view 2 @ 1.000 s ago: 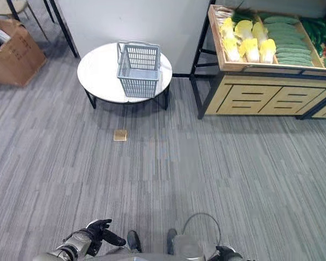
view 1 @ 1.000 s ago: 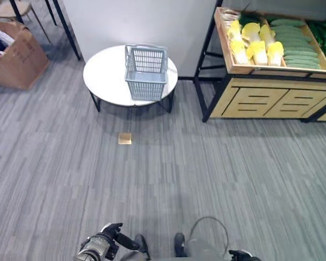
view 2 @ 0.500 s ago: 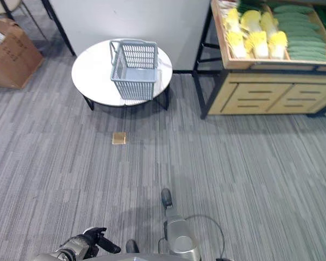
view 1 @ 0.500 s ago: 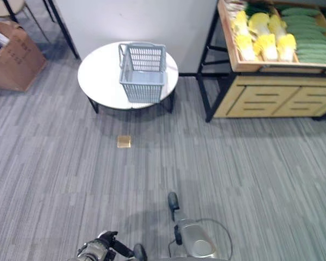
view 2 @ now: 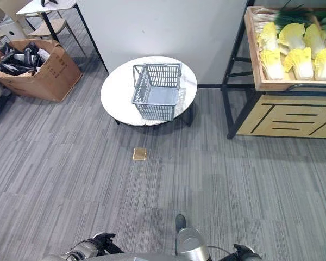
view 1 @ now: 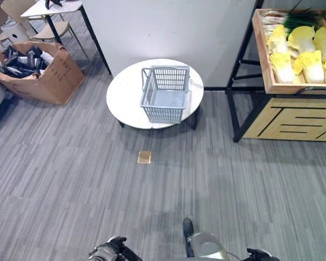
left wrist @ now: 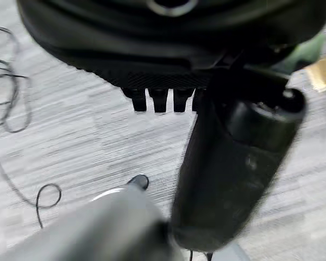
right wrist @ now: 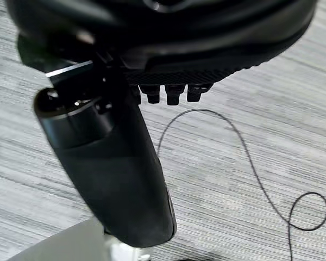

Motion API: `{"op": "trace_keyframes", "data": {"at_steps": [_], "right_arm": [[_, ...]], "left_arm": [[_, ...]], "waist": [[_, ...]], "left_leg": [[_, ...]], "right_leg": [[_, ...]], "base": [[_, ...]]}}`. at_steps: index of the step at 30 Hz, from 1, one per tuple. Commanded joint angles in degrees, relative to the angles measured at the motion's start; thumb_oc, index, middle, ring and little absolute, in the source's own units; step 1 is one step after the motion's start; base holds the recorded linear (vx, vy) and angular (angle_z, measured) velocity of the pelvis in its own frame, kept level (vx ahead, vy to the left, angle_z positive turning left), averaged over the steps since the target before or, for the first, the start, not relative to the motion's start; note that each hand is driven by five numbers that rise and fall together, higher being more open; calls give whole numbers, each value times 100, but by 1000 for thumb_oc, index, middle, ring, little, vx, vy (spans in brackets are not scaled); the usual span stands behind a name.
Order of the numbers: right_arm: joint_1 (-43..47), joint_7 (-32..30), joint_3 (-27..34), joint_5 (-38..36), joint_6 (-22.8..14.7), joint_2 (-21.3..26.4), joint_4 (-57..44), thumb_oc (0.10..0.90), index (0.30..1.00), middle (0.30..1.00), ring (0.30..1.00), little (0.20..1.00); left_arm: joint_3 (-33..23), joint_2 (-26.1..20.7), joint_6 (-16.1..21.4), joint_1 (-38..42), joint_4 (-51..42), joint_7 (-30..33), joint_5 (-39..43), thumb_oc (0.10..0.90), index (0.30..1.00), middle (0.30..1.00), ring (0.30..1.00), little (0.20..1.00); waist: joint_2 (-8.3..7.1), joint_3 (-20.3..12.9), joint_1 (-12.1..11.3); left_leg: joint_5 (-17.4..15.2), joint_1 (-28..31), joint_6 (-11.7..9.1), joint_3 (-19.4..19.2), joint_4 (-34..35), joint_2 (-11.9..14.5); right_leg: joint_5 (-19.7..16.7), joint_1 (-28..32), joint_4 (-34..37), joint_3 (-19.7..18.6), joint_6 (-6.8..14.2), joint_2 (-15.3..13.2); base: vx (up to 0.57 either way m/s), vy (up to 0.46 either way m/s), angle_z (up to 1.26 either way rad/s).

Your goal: Get the vegetables into the basket

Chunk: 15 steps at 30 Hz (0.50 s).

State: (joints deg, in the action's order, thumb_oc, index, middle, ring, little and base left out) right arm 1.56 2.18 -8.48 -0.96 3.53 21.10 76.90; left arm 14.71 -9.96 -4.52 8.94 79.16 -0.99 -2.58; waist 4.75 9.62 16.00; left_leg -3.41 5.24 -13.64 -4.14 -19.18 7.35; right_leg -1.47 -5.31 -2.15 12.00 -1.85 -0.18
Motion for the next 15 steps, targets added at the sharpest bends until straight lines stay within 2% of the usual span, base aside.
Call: {"op": "trace_keyframes", "data": {"at_steps": [1, 2, 3, 4, 8, 10, 12, 14, 15], "right_arm": [[-132, -15, -217, -135, 99, 147, 255, 900, 1000, 1000, 1000, 1000], [-139, -25, -206, -161, 109, 172, 259, 900, 1000, 1000, 1000, 1000], [-144, -23, -183, -190, 127, 183, 285, 900, 1000, 1000, 1000, 1000], [-147, -23, -182, -190, 127, 184, 285, 900, 1000, 1000, 1000, 1000], [-132, 29, -234, -23, 184, 207, 334, 900, 1000, 1000, 1000, 1000], [-160, 41, -252, 41, 182, 226, 339, 900, 1000, 1000, 1000, 1000], [-171, 33, -280, 83, 168, 215, 344, 900, 1000, 1000, 1000, 1000], [-198, 19, -314, 129, 153, 215, 347, 900, 1000, 1000, 1000, 1000], [-187, 1, -332, 153, 117, 218, 341, 900, 1000, 1000, 1000, 1000]], "left_arm": [[184, -177, -13, 19, -269, 65, 126, 900, 1000, 1000, 1000, 1000], [151, -174, -14, -13, -291, 84, 246, 900, 1000, 1000, 1000, 1000], [48, -161, -27, -71, -266, -8, 462, 900, 1000, 1000, 1000, 1000], [51, -161, -26, -74, -267, -10, 465, 900, 1000, 1000, 1000, 1000], [-102, -158, -19, -179, -250, -92, 761, 900, 1000, 1000, 1000, 1000], [-133, -168, 15, -208, -294, -117, 818, 900, 1000, 1000, 1000, 1000], [-166, -184, 44, -223, -325, -98, 842, 900, 1000, 1000, 1000, 1000], [-168, -189, 52, -234, -318, -77, 829, 900, 1000, 1000, 1000, 1000], [-206, -183, 73, -229, -325, -55, 906, 900, 1000, 1000, 1000, 1000]], "waist": [[-366, 146, -51], [-419, 142, -111], [-480, 125, -212], [-461, 137, -231], [-636, 176, -595], [-659, 174, -718], [-596, 151, -830], [-605, 157, -919], [-587, 166, -997]], "left_leg": [[1911, 616, -136, -661, -577, -636], [1980, 435, -136, -848, -667, -529], [2027, 116, 12, -1142, -602, -287], [1989, 120, 9, -1157, -641, -259], [1535, -836, 388, -1304, -271, 76], [1513, -1096, 465, -1361, 277, 262], [1608, -1241, 480, -1241, 1107, 372], [1799, -1230, 457, -1092, 1843, 430], [2094, -1366, 367, -908, 2234, 568]], "right_leg": [[-537, -496, -333, -445, 215, 21], [-469, -374, -310, -492, 192, 9], [-370, -124, -233, -567, 161, 25], [-363, -112, -233, -578, 160, 51], [-154, 410, -73, -876, 275, -65], [-13, 625, -74, -983, 354, -121], [104, 796, -46, -1120, 413, -96], [264, 1032, -41, -1268, 452, -135], [418, 1216, -101, -1437, 467, -133]], "base": [[261, -230, -26], [277, -190, -38], [280, -187, -26], [273, -142, -35], [259, -46, -26], [296, 52, -15], [311, 83, -49], [360, 71, -59], [286, 44, -58]]}}
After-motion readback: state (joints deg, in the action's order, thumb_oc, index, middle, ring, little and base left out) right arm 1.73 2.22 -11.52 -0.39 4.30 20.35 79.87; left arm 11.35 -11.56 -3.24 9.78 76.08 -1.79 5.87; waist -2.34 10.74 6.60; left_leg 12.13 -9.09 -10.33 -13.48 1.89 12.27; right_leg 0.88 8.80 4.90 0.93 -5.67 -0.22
